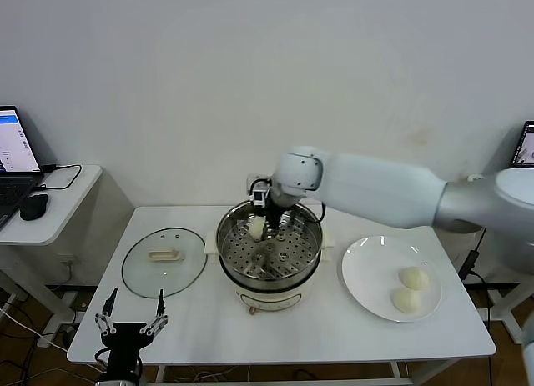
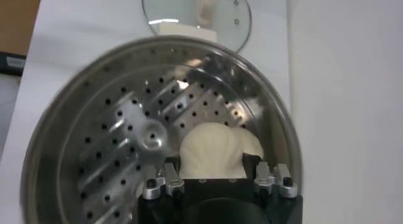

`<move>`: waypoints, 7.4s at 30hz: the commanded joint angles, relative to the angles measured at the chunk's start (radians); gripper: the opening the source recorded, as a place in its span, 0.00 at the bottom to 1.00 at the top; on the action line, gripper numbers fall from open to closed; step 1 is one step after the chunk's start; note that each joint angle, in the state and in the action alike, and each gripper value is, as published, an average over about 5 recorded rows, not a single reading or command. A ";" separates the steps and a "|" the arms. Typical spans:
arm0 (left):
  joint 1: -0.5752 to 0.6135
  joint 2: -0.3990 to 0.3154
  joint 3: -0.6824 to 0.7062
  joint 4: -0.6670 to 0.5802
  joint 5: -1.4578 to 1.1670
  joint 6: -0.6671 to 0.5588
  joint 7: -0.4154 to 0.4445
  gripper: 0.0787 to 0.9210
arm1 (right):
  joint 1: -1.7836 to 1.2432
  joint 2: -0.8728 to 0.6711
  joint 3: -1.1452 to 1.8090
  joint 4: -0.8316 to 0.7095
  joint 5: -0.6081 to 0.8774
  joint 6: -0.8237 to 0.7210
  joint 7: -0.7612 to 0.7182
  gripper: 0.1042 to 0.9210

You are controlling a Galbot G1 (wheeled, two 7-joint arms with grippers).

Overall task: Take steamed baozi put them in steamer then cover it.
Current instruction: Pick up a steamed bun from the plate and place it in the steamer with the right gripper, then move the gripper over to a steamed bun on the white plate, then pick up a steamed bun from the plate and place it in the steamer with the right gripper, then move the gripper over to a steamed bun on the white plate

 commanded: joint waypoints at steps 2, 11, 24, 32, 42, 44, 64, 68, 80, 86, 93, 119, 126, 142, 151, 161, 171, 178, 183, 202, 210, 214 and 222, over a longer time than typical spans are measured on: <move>-0.002 0.000 0.000 0.001 0.000 0.000 0.000 0.88 | -0.058 0.103 0.003 -0.093 -0.011 -0.011 0.021 0.62; -0.001 -0.003 0.003 -0.006 0.000 -0.001 -0.001 0.88 | -0.068 0.115 0.009 -0.111 -0.021 -0.008 0.031 0.62; 0.003 -0.007 0.004 -0.009 0.002 -0.001 -0.001 0.88 | -0.061 0.103 0.013 -0.088 -0.031 -0.009 -0.004 0.66; 0.008 -0.007 0.005 -0.017 0.002 -0.001 -0.002 0.88 | 0.063 -0.006 0.010 0.006 -0.122 0.049 -0.175 0.87; 0.003 0.003 0.012 -0.019 0.001 0.000 -0.001 0.88 | 0.244 -0.386 -0.059 0.274 -0.212 0.136 -0.307 0.88; 0.000 0.006 0.015 -0.017 0.002 0.000 -0.001 0.88 | 0.261 -0.470 -0.070 0.320 -0.236 0.157 -0.328 0.88; 0.011 0.006 0.058 -0.012 0.036 -0.001 -0.002 0.88 | -0.163 -0.918 0.147 0.378 -0.645 0.429 -0.404 0.88; 0.015 0.002 0.059 -0.012 0.042 0.000 -0.003 0.88 | -0.332 -0.907 0.288 0.356 -0.693 0.438 -0.388 0.88; 0.032 -0.011 0.055 -0.011 0.054 -0.001 -0.005 0.88 | -0.587 -0.844 0.449 0.264 -0.758 0.453 -0.343 0.88; 0.033 -0.013 0.050 -0.008 0.054 -0.001 -0.005 0.88 | -0.630 -0.799 0.482 0.217 -0.780 0.449 -0.327 0.88; 0.033 -0.016 0.050 -0.004 0.054 -0.001 -0.005 0.88 | -0.644 -0.776 0.497 0.178 -0.791 0.448 -0.327 0.88; 0.018 -0.015 0.045 0.009 0.049 -0.003 -0.007 0.88 | -0.592 -0.753 0.488 0.156 -0.748 0.430 -0.317 0.57; 0.016 -0.010 0.043 0.004 0.045 -0.003 -0.007 0.88 | -0.393 -0.795 0.421 0.203 -0.645 0.410 -0.338 0.56; 0.011 0.006 0.038 -0.006 0.030 -0.004 -0.007 0.88 | 0.205 -0.556 0.155 0.202 -0.369 0.362 -0.327 0.57; 0.008 -0.002 0.031 -0.006 0.028 -0.004 -0.008 0.88 | 0.204 -0.352 0.073 0.216 -0.264 0.440 -0.254 0.58; 0.011 -0.018 0.011 -0.003 0.026 -0.007 -0.012 0.88 | 0.106 -0.204 -0.024 0.212 -0.323 0.654 -0.219 0.58; 0.008 -0.032 0.002 -0.003 0.025 -0.008 -0.014 0.88 | 0.063 -0.118 -0.067 0.119 -0.505 0.902 -0.228 0.58; 0.002 -0.036 -0.003 0.007 0.020 -0.010 -0.017 0.88 | 0.033 -0.084 -0.074 0.109 -0.598 1.001 -0.213 0.59; -0.001 -0.036 -0.007 0.012 0.017 -0.012 -0.019 0.88 | 0.021 -0.063 -0.079 0.100 -0.645 1.055 -0.208 0.59; -0.006 -0.033 -0.002 0.011 0.016 -0.014 -0.021 0.88 | 0.131 -0.229 -0.055 0.199 -0.537 0.899 -0.267 0.88; -0.015 -0.018 0.002 0.010 0.010 -0.013 -0.021 0.88 | 0.172 -0.470 0.008 0.297 -0.476 0.486 -0.292 0.88; -0.020 -0.011 0.011 0.007 0.010 -0.012 -0.021 0.88 | 0.160 -0.624 0.021 0.361 -0.417 0.342 -0.282 0.88; -0.037 0.002 0.032 0.020 0.013 -0.010 -0.019 0.88 | -0.014 -0.844 0.133 0.392 -0.486 0.264 -0.274 0.88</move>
